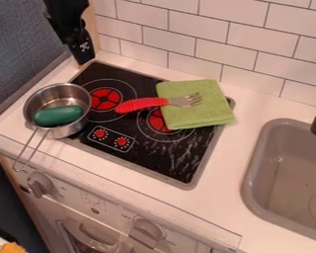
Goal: Move the orange fork to the bottom right corner of the burner
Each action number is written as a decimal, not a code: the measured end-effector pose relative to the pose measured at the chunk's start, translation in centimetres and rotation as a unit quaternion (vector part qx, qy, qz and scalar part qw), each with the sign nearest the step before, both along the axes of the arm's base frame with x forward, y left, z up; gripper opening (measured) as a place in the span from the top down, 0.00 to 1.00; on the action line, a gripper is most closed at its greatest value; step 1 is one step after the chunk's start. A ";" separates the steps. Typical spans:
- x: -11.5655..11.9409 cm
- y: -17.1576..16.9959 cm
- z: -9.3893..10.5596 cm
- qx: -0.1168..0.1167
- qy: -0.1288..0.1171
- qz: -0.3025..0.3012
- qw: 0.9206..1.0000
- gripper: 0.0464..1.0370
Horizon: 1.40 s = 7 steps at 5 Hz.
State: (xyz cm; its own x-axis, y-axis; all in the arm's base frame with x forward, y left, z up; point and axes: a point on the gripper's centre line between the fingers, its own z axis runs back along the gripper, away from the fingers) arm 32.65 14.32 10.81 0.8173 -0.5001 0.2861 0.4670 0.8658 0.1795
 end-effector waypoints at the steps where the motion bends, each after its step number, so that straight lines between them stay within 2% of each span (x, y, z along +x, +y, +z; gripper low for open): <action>1: -0.2 -0.2 -1.1 -0.010 0.017 -0.005 1.000 0.04; 2: 1.2 -1.4 0.4 -0.004 0.008 -0.090 0.996 0.04; 3: 2.6 -2.7 0.8 0.007 0.004 -0.153 0.988 0.04; 4: 3.4 -4.8 0.6 0.021 0.003 -0.221 0.975 0.04; 5: 3.4 -6.8 -0.6 0.026 0.006 -0.258 0.966 0.04; 6: 3.1 -8.2 -1.8 0.032 0.012 -0.276 0.961 0.04; 7: 2.6 -8.4 -3.7 0.033 0.019 -0.266 0.963 0.04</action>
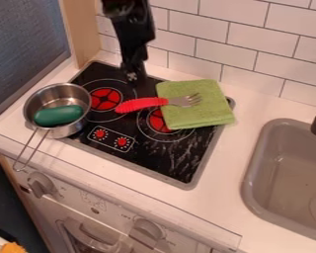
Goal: Move the orange fork to the bottom right corner of the burner
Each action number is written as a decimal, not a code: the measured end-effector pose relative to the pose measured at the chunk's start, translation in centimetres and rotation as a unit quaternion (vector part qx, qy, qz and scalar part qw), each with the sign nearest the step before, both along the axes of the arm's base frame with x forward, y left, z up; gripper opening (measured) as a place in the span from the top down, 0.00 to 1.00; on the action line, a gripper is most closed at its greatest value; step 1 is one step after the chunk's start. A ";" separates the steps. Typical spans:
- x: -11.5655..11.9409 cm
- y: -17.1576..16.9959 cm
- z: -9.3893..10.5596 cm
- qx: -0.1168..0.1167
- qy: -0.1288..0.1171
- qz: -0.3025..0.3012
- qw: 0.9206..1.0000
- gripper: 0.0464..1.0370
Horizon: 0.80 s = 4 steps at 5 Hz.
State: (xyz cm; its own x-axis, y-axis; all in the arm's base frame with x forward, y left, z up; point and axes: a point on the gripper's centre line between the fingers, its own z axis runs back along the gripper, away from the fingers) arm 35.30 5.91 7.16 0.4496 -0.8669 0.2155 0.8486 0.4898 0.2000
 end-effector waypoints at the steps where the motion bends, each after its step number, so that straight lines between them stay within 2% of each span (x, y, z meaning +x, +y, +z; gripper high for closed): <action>1: -0.7 0.1 -1.7 -0.001 0.013 0.018 1.000 0.04; 4: -0.3 -0.4 -5.7 -0.007 0.066 0.021 0.998 0.04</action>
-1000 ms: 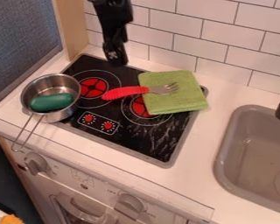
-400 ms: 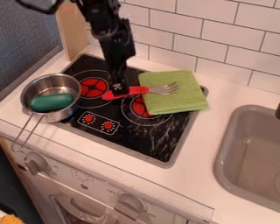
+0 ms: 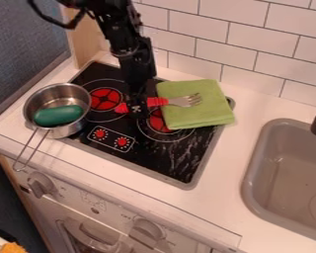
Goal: Move the orange fork to the bottom right corner of the burner
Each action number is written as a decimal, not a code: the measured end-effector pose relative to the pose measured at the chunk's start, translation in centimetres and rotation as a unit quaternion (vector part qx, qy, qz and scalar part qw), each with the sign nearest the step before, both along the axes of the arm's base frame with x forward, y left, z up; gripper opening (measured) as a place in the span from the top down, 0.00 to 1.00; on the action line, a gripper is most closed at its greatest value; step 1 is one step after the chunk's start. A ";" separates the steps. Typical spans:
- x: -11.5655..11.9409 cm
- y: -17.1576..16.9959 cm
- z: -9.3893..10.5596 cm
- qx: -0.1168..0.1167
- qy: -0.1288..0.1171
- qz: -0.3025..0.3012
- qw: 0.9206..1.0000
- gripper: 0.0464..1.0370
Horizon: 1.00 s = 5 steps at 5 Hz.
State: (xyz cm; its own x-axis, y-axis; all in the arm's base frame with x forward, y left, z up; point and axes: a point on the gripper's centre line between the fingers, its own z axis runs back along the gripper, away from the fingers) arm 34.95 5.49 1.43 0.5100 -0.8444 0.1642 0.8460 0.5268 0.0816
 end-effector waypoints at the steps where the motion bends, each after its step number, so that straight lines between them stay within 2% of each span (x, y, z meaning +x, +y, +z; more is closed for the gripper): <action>1: 1.0 0.0 -0.3 0.002 -0.002 -0.005 1.000 0.10; 3: 0.8 0.1 -0.4 0.015 0.005 -0.014 1.000 0.63; 5: 0.8 0.3 -0.2 0.020 0.005 -0.015 1.000 0.64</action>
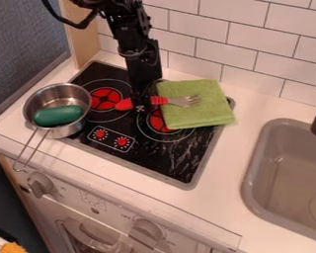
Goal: Move the orange fork to the bottom right corner of the burner
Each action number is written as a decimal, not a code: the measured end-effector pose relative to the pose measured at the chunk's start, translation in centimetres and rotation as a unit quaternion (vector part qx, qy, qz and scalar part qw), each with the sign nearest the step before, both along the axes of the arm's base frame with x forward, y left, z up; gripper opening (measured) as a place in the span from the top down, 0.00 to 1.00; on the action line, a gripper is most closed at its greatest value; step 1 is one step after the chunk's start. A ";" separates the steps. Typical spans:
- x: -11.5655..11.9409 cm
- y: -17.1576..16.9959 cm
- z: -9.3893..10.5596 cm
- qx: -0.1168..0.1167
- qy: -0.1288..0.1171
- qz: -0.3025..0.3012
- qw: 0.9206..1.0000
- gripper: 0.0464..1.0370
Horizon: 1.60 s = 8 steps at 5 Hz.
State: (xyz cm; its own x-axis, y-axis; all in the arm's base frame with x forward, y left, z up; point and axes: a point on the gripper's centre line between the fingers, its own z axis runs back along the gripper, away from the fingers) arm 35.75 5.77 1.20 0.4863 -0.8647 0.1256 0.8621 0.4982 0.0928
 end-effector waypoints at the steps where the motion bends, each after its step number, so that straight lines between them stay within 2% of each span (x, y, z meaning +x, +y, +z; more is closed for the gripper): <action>1: 0.5 0.2 1.3 0.005 -0.014 -0.001 1.000 0.64; 2: 0.7 0.4 2.9 0.015 -0.029 -0.007 0.999 0.64; 3: -0.1 0.0 5.2 0.021 -0.052 -0.022 0.998 0.64; 4: -2.0 -1.1 6.8 0.010 -0.068 -0.056 0.996 0.64; 5: -4.2 -2.5 7.4 0.000 -0.074 -0.107 0.991 0.64; 6: -6.7 -3.5 7.2 -0.008 -0.073 -0.170 0.983 0.64; 7: -8.7 -4.0 6.1 -0.016 -0.068 -0.206 0.976 0.64; 8: -9.1 -4.2 5.4 -0.013 -0.066 -0.211 0.975 0.64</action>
State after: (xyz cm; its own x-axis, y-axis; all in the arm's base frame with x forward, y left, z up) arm 26.65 1.54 6.56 0.0653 -0.9799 0.1883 0.9722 0.1050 0.2094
